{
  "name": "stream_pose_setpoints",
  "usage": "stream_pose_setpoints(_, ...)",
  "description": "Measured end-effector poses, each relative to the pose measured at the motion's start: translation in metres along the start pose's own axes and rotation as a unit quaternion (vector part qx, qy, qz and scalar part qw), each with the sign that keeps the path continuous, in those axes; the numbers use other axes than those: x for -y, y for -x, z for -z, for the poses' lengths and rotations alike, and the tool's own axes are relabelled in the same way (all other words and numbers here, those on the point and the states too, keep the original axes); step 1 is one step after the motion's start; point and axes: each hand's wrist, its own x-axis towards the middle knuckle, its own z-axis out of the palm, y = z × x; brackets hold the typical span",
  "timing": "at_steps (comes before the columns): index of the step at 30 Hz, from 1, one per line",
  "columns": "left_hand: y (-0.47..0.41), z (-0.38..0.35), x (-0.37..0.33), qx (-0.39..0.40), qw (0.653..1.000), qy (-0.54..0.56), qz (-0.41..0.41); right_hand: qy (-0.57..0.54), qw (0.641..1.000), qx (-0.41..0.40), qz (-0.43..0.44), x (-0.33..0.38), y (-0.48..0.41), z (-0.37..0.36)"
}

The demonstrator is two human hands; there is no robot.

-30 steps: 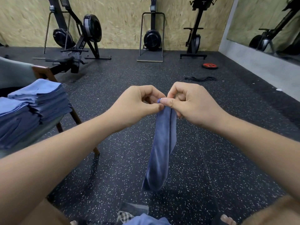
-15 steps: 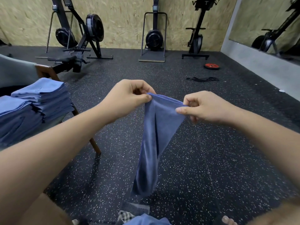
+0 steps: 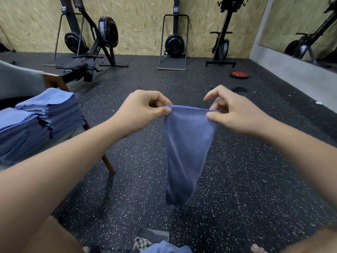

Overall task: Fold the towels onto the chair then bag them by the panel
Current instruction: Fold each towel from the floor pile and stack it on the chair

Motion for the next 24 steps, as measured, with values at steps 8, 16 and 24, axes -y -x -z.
stream_pose_setpoints(8,0.008,-0.031,-0.02,0.071,0.997,-0.007,-0.039,0.002,0.996,0.068,0.058,0.016,0.01,-0.034)
stream_pose_setpoints(16,0.014,-0.042,-0.011,0.043,0.994,0.102,-0.005,-0.024,0.996,0.043,0.074,0.015,0.005,-0.039)
stream_pose_setpoints(24,0.024,-0.06,-0.008,0.094,0.977,0.192,-0.001,-0.077,0.992,0.031,0.095,0.024,0.002,-0.02)
